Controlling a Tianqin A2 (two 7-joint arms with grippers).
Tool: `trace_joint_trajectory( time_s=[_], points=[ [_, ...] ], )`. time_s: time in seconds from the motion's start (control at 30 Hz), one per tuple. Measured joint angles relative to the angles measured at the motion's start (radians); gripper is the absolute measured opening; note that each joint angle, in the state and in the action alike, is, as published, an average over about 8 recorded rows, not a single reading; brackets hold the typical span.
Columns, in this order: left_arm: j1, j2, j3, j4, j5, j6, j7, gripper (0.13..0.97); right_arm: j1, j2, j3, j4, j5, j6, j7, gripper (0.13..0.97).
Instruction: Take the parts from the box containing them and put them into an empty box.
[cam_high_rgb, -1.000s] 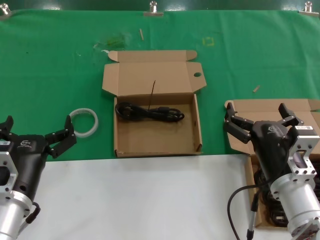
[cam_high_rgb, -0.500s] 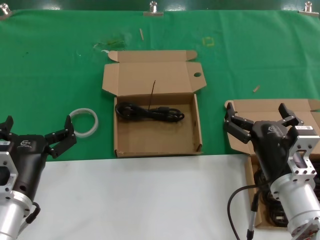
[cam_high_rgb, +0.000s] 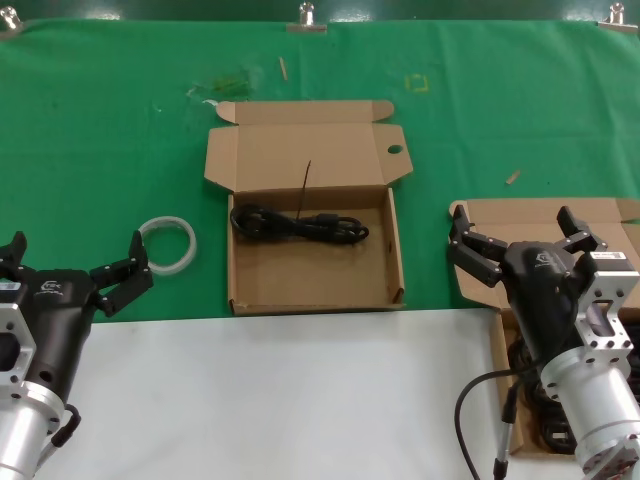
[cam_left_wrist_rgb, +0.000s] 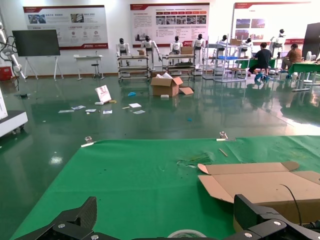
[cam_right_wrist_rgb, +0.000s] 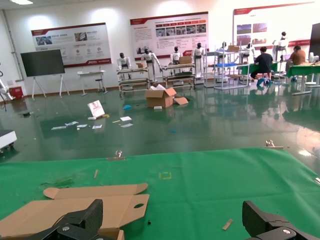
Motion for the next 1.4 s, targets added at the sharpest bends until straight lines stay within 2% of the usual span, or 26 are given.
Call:
trace_joint_trajectory(
  time_s=[1.4],
  points=[
    [0.0,0.0,0.0,0.0,0.0,0.0,0.0,0.965,0.0,0.0,0.0,0.0,0.0,0.0,0.0,0.966]
  ],
)
